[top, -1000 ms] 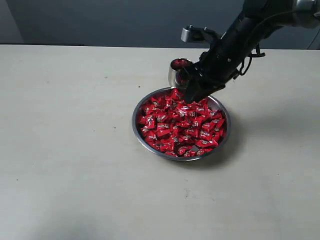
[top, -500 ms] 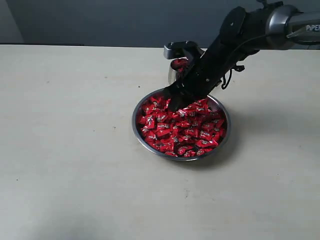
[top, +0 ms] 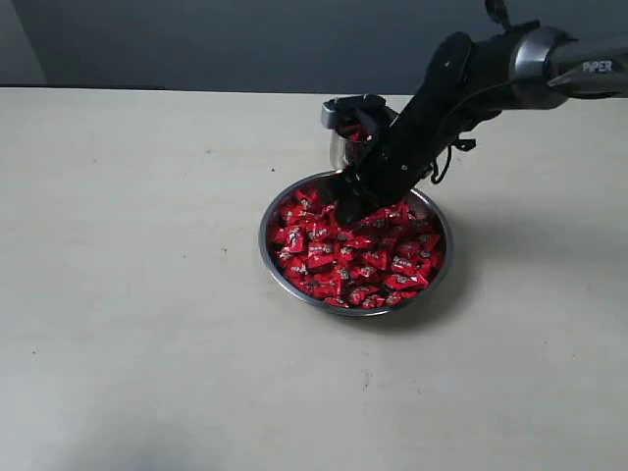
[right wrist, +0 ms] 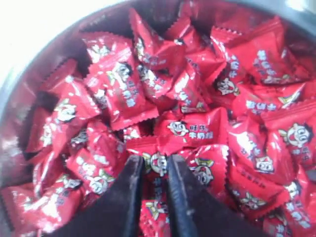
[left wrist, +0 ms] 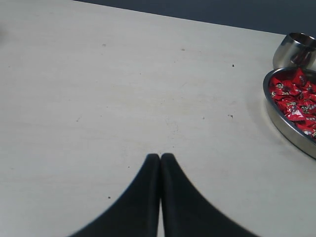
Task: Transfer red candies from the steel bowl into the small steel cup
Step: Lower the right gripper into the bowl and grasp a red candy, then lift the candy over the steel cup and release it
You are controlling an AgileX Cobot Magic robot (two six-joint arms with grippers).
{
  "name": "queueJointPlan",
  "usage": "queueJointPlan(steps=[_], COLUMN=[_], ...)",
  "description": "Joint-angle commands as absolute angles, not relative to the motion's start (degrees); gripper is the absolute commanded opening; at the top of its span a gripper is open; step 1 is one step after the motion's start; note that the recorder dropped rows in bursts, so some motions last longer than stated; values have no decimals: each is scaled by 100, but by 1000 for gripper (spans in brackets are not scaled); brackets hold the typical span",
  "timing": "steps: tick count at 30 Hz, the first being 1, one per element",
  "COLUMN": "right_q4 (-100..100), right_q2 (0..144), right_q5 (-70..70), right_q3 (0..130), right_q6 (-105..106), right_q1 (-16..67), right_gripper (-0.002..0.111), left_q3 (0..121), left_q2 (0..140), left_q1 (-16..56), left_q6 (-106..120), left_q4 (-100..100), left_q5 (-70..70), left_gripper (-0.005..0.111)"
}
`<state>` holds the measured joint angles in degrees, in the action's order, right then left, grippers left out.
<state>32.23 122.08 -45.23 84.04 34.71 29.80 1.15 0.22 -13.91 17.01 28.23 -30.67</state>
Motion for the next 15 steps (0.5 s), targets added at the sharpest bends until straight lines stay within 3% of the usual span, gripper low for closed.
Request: queueJointPlan(steps=[1, 7, 15], right_q4=[3238, 3375, 3891], right_q2=[11489, 11159, 12175], right_q5=[-4559, -4280, -4316], right_q3=[8399, 8737, 9852], right_q6=[3478, 3478, 3511], right_q1=[2863, 2332, 2008], right_gripper=[0, 0, 0], left_q3=[115, 115, 115], left_q2=[0, 0, 0], left_q1=[-1410, -1410, -1410], left_q6=[1692, 1692, 1692], left_q4=[2826, 2826, 2826], left_q5=[-3036, -3036, -3036], left_gripper=[0, 0, 0])
